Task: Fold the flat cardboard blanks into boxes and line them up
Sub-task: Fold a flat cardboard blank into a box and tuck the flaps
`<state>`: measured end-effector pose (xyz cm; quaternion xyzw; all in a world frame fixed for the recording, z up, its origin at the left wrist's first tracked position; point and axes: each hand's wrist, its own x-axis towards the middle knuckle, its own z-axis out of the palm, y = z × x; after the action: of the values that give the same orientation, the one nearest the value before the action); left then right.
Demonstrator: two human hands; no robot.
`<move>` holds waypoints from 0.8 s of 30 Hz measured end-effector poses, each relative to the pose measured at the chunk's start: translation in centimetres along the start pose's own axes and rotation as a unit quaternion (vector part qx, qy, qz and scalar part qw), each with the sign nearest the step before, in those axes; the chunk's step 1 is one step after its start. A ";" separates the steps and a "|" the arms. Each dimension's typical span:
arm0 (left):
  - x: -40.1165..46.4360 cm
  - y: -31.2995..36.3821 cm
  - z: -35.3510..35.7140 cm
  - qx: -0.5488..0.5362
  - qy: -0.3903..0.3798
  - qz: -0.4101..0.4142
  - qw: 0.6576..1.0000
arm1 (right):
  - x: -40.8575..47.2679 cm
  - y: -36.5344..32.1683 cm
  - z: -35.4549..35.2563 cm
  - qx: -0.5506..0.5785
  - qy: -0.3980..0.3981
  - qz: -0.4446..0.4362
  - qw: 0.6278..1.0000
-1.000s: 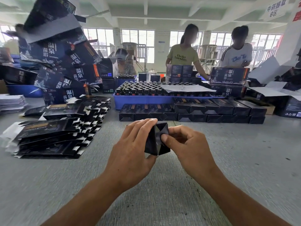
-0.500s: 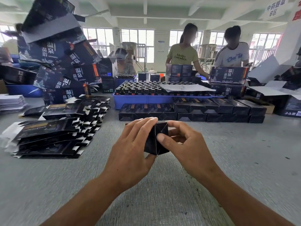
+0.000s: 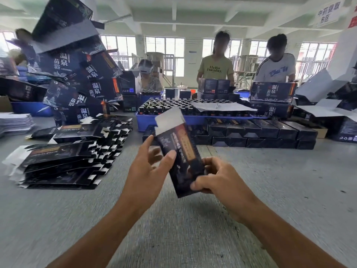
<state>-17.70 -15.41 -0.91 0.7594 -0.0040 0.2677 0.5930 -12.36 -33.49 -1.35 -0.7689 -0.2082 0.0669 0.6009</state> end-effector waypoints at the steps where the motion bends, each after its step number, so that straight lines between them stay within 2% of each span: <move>1: 0.2 0.1 0.0 -0.043 -0.012 -0.004 0.999 | -0.1 0.1 0.2 -0.025 -0.017 0.002 1.000; 3: 0.3 0.1 -0.2 -0.088 -0.017 0.003 0.996 | -0.2 0.1 0.5 -0.061 -0.037 0.000 0.997; 5: 0.3 0.2 -0.5 -0.102 -0.017 0.016 0.995 | -0.4 0.0 0.7 -0.043 -0.035 -0.018 0.998; 9: -0.3 -0.1 0.0 -0.082 -0.045 0.050 0.994 | -0.4 -0.8 0.0 0.027 0.054 -0.100 0.993; 12: -0.6 -0.2 0.5 -0.073 -0.071 0.054 0.993 | -0.6 -1.1 -0.2 0.037 0.081 -0.153 0.984; 21: -0.7 -0.1 0.5 -0.084 -0.087 0.077 0.990 | -1.0 -1.5 -0.1 0.016 0.056 -0.186 0.981; 24: -0.7 0.2 0.5 -0.090 -0.068 0.096 0.989 | -0.9 -1.5 -0.2 0.029 0.060 -0.192 0.979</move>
<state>-18.20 -16.10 -1.13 0.7155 -0.1413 0.2700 0.6286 -13.48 -33.75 -0.01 -0.6992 -0.3136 -0.0904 0.6361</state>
